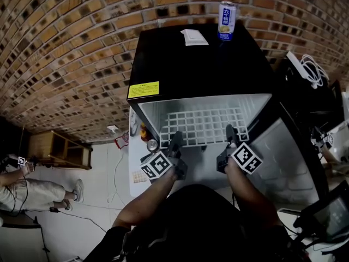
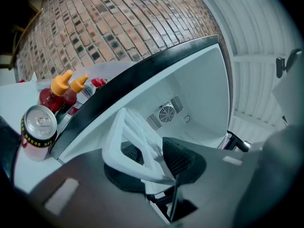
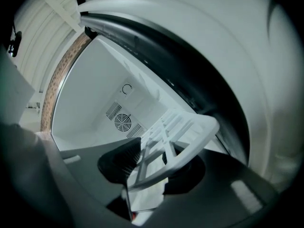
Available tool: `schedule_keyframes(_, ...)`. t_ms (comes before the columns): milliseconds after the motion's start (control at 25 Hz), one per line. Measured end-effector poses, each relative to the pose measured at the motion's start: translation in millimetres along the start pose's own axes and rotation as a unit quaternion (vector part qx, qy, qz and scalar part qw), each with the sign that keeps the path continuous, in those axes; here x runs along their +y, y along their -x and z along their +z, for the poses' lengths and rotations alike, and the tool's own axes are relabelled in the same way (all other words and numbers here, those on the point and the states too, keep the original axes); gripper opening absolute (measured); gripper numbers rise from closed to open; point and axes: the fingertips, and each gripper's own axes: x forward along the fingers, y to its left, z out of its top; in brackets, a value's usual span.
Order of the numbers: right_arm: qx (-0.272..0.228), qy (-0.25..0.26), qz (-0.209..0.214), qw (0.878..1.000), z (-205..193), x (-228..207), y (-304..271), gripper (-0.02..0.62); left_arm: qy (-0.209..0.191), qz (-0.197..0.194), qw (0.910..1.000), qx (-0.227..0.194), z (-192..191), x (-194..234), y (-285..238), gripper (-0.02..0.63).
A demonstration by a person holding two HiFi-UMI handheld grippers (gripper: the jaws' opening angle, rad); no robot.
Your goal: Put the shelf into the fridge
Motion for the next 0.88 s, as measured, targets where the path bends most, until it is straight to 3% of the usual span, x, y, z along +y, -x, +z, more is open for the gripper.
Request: schedule_keyframes(880, 0.011, 0.003, -0.023, 1.0, 1.2, -2.4, -18.8, 0.166, 0.008, 0.001, 0.9998, -0.016, 11.7, 9.2, -21.2, 0.103)
